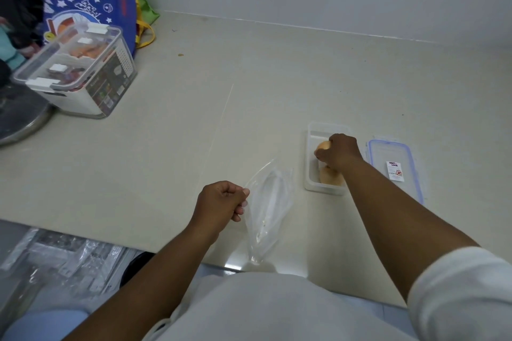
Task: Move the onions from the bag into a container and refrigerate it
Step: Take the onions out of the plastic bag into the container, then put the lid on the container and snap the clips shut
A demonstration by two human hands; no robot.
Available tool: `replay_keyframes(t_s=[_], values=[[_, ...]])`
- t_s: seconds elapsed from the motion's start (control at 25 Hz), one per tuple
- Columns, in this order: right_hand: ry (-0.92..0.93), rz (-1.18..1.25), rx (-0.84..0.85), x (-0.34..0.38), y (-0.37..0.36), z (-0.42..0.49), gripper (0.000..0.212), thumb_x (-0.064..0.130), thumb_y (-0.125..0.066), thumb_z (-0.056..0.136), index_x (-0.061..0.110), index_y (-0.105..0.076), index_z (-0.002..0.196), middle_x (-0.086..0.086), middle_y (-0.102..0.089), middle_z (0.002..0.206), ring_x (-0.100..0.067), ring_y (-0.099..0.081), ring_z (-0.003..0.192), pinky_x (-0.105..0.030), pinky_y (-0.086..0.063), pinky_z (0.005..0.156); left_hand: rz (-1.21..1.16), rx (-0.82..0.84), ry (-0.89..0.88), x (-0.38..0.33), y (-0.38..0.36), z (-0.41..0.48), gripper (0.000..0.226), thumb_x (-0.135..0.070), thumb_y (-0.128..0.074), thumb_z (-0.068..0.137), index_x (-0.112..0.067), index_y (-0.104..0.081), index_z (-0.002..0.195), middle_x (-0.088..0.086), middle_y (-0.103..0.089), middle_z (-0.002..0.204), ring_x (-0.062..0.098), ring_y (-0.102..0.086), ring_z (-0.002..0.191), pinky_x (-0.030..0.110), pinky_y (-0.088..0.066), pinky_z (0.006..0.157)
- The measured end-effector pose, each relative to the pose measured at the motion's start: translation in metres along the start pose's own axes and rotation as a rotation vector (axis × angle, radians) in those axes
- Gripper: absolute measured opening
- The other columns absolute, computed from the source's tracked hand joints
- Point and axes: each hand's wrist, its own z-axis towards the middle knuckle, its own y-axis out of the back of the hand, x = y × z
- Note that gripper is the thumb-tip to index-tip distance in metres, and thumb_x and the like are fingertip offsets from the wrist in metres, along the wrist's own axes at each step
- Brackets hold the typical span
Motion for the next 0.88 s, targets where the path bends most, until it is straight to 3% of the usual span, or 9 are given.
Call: replay_keyframes(t_s=[0.12,0.2,0.28,0.36,0.48,0.56,0.68,0.76,0.88], values=[[-0.018,-0.045,0.038,-0.002,-0.009,0.008,0.040,0.034,-0.070,0.078,0.006,-0.060,0.105,-0.015,-0.063,0.111,-0.026,-0.054,0.082,-0.030,-0.042,0.069,0.000,-0.010,0.009,0.000,0.000,-0.001,0.014,-0.015,-0.070,0.085,-0.002,-0.070,0.082,0.010,-0.068,0.066,0.015,-0.058,0.053,0.027,-0.051,0.051],[-0.021,-0.060,0.046,-0.007,-0.015,0.008,0.047,0.040,-0.069,0.081,0.005,-0.060,0.110,-0.016,-0.061,0.117,-0.031,-0.058,0.096,-0.033,-0.045,0.075,0.000,-0.019,0.013,0.002,0.002,-0.002,0.014,-0.016,-0.070,0.085,-0.002,-0.070,0.083,0.010,-0.068,0.067,0.015,-0.058,0.054,0.028,-0.052,0.052],[0.042,-0.100,-0.023,-0.008,-0.016,-0.003,0.055,0.044,-0.064,0.083,0.007,-0.055,0.123,-0.016,-0.054,0.132,-0.036,-0.051,0.118,-0.039,-0.045,0.088,-0.011,-0.032,0.018,0.002,0.004,-0.002,0.014,-0.015,-0.070,0.085,-0.002,-0.070,0.083,0.010,-0.068,0.067,0.016,-0.058,0.054,0.028,-0.051,0.052],[0.197,0.006,-0.206,-0.009,-0.019,-0.030,0.047,0.036,-0.059,0.087,0.010,-0.055,0.126,-0.013,-0.051,0.137,-0.035,-0.044,0.124,-0.036,-0.041,0.094,-0.032,-0.050,0.023,0.004,0.007,0.000,0.013,-0.015,-0.069,0.085,-0.002,-0.070,0.083,0.012,-0.067,0.068,0.017,-0.057,0.055,0.027,-0.051,0.051],[0.573,0.265,-0.414,-0.012,-0.039,-0.094,0.027,0.026,-0.053,0.088,0.011,-0.067,0.106,-0.008,-0.065,0.108,-0.029,-0.055,0.103,-0.025,-0.037,0.088,-0.022,-0.087,0.045,0.010,0.013,0.003,0.014,-0.015,-0.066,0.088,-0.002,-0.069,0.083,0.014,-0.067,0.072,0.018,-0.057,0.056,0.026,-0.050,0.049],[0.750,0.271,-0.279,-0.015,-0.065,-0.130,0.028,0.032,-0.054,0.091,0.014,-0.067,0.108,-0.004,-0.067,0.107,-0.023,-0.057,0.103,-0.028,-0.042,0.093,-0.029,-0.118,0.087,0.015,0.018,0.006,0.017,-0.017,-0.062,0.091,-0.002,-0.069,0.086,0.015,-0.067,0.077,0.018,-0.057,0.058,0.027,-0.051,0.051],[0.833,0.001,-0.011,-0.009,-0.105,-0.149,0.050,0.055,-0.043,0.093,0.026,-0.057,0.131,0.000,-0.055,0.140,-0.025,-0.046,0.130,-0.041,-0.040,0.107,-0.083,-0.128,0.144,0.021,0.025,0.008,0.031,-0.033,-0.057,0.094,-0.004,-0.068,0.093,0.010,-0.067,0.079,0.017,-0.060,0.061,0.030,-0.053,0.057],[0.848,-0.180,0.041,0.001,-0.125,-0.150,0.055,0.060,-0.037,0.092,0.030,-0.052,0.135,0.000,-0.046,0.149,-0.030,-0.041,0.137,-0.048,-0.040,0.106,0.003,-0.105,0.131,0.029,0.032,0.007,0.035,-0.044,-0.063,0.088,-0.010,-0.067,0.095,0.006,-0.070,0.082,0.017,-0.066,0.067,0.030,-0.057,0.061],[0.832,-0.332,0.128,0.017,-0.139,-0.146,0.058,0.061,-0.028,0.094,0.026,-0.055,0.132,-0.005,-0.049,0.146,-0.038,-0.044,0.134,-0.055,-0.046,0.098,0.270,-0.119,0.072,0.049,0.045,0.011,0.030,-0.024,-0.072,0.082,-0.013,-0.065,0.109,0.002,-0.068,0.081,0.017,-0.067,0.074,0.026,-0.052,0.071]])
